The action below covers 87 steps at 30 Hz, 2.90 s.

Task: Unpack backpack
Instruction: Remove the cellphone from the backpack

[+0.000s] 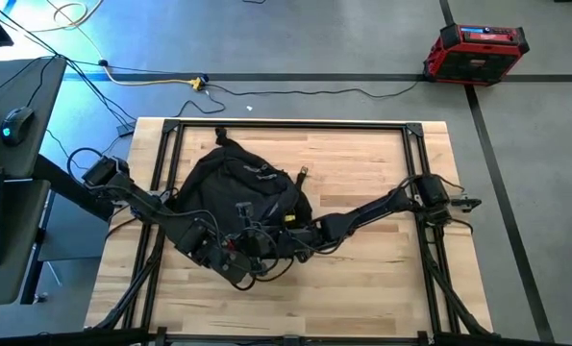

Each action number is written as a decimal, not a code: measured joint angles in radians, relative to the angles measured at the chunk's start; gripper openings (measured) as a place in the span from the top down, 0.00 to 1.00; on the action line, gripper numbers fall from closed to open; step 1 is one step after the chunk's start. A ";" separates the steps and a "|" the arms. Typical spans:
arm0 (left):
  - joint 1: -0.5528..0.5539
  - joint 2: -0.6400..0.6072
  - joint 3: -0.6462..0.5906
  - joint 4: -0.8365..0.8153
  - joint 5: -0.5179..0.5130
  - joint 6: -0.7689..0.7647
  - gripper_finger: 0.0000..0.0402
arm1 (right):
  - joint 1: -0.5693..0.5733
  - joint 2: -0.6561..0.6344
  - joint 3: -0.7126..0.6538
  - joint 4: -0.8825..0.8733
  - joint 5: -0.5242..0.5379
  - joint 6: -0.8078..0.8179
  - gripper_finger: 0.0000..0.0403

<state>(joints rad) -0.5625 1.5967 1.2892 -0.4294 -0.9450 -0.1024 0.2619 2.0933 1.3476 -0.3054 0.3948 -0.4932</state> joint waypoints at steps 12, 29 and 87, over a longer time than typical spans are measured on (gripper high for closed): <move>-0.002 0.000 0.000 -0.137 0.009 -0.154 1.00 | 0.022 -0.050 -0.003 -0.070 -0.052 0.336 0.33; 0.059 0.099 0.000 -0.171 0.361 -0.181 0.50 | 0.022 -0.149 -0.006 -0.088 -0.031 0.389 0.33; -0.250 0.152 -0.167 -0.847 -0.464 -1.258 1.00 | -0.247 -0.239 0.001 -0.056 -0.480 0.310 0.46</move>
<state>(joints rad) -0.8127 1.7489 1.1217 -1.2768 -1.4086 -1.3604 0.0151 1.8544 1.3483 -0.3616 -0.0856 -0.1827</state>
